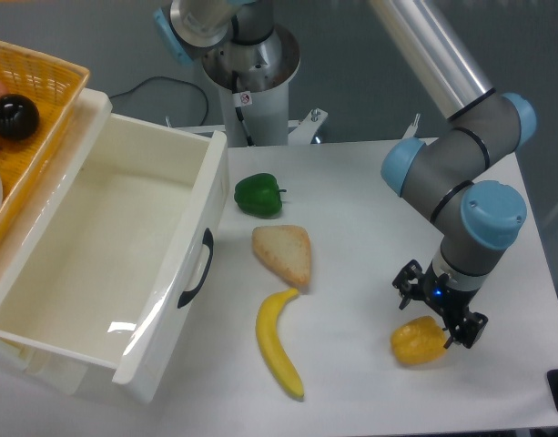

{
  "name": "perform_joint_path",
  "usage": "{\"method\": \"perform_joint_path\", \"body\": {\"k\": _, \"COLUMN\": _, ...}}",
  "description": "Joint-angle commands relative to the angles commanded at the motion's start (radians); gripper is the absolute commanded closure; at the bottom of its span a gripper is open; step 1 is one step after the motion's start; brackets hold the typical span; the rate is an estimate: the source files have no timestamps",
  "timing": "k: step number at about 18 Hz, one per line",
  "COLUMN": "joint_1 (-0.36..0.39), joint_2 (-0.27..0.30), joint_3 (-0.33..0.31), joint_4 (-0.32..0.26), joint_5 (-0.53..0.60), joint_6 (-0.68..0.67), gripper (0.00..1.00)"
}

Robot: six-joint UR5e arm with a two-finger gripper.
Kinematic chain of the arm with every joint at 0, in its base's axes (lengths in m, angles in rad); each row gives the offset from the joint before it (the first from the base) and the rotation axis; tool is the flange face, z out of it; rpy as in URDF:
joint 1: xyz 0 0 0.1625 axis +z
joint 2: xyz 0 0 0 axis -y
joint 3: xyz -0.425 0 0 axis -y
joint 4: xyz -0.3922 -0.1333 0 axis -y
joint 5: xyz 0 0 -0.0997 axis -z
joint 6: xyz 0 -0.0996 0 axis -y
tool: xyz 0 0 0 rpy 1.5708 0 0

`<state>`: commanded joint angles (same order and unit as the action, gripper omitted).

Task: Pick up the yellow pepper
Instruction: 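Close the gripper fingers around the yellow bell pepper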

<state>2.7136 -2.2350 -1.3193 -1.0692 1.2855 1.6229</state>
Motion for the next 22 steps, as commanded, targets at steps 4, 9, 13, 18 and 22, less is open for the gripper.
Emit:
{"method": "perform_joint_path", "body": {"k": 4, "joint_1": -0.021, "joint_2": -0.011, "joint_3": 0.012, "joint_4": 0.046, "joint_5": 0.027, "joint_6": 0.008, "gripper": 0.00}}
{"method": "perform_joint_path", "body": {"k": 9, "joint_1": -0.051, "joint_2": -0.023, "joint_3": 0.011, "joint_4": 0.051, "joint_5": 0.149, "joint_6": 0.084, "gripper": 0.00}}
{"method": "perform_joint_path", "body": {"k": 13, "joint_1": -0.057, "joint_2": -0.034, "joint_3": 0.002, "joint_4": 0.054, "joint_5": 0.161, "joint_6": 0.087, "gripper": 0.00}}
{"method": "perform_joint_path", "body": {"k": 18, "joint_1": -0.058, "joint_2": -0.051, "joint_3": -0.003, "joint_4": 0.086, "joint_5": 0.205, "joint_6": 0.095, "gripper": 0.00}}
{"method": "perform_joint_path", "body": {"k": 22, "joint_1": -0.077, "joint_2": -0.067, "joint_3": -0.002, "joint_4": 0.117, "joint_5": 0.279, "joint_6": 0.097, "gripper": 0.00}}
